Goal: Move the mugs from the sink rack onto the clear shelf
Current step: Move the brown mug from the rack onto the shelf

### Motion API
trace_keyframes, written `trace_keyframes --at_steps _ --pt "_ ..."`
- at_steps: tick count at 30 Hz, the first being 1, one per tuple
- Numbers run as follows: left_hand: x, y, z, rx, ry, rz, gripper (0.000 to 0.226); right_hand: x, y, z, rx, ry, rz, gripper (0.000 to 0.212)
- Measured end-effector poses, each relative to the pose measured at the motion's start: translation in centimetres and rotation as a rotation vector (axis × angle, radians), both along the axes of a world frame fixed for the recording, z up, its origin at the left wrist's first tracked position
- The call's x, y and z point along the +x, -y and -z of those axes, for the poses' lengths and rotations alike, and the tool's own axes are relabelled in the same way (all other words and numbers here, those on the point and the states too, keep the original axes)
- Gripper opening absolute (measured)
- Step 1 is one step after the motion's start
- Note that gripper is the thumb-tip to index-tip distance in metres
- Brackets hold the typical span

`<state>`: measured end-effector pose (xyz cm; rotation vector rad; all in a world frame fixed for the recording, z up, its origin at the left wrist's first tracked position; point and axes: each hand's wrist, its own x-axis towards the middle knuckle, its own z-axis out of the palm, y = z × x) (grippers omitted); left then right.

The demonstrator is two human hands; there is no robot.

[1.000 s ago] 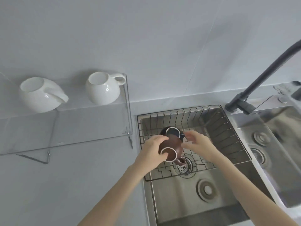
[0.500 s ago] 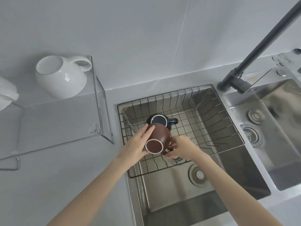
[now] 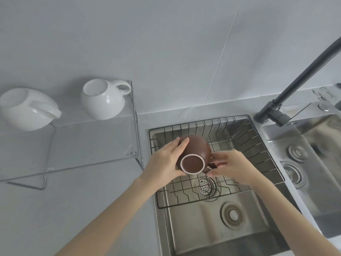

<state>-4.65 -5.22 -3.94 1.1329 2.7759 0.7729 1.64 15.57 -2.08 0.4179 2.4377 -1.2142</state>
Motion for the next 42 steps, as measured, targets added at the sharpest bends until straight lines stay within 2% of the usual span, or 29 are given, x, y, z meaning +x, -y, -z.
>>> trace_keyframes --at_steps 4,6,10,13,16,19,24,29,35,42 --pt "-0.5 2.9 -6.4 0.122 -0.097 -0.117 0.098 -1.4 1.8 -6.8 -0.052 -0.193 -0.009 0.058" --pt "-0.7 5.0 -9.7 0.181 -0.056 -0.191 0.100 -2.4 3.6 -9.5 -0.112 -0.276 0.016 0.055" --pt "-1.2 11.1 -14.4 0.283 0.048 -0.415 0.103 -5.0 9.8 -13.1 -0.221 -0.454 -0.043 0.024" --pt "-1.8 15.9 -15.9 0.315 0.117 -0.528 0.094 -7.1 15.1 -13.7 -0.323 -0.497 -0.126 0.014" --pt "-2.6 20.7 -16.2 0.332 0.224 -0.633 0.078 -9.4 20.1 -13.3 -0.425 -0.469 -0.185 0.012" --pt "-3.4 24.9 -15.7 0.280 0.293 -0.691 0.080 -11.4 24.3 -12.0 -0.446 -0.400 -0.255 0.015" --pt "-4.8 29.4 -13.9 0.146 0.366 -0.722 0.071 -13.2 28.6 -9.2 -0.440 -0.263 -0.282 0.021" --pt "-6.0 31.5 -13.0 0.083 0.430 -0.697 0.077 -13.4 30.6 -8.0 -0.470 -0.215 -0.269 0.009" --pt "-7.5 33.3 -12.5 -0.003 0.521 -0.644 0.079 -13.2 31.9 -6.8 -0.412 -0.193 -0.271 0.018" --pt "-8.2 33.1 -12.6 -0.060 0.565 -0.623 0.079 -13.2 31.9 -6.7 -0.392 -0.198 -0.259 0.020"
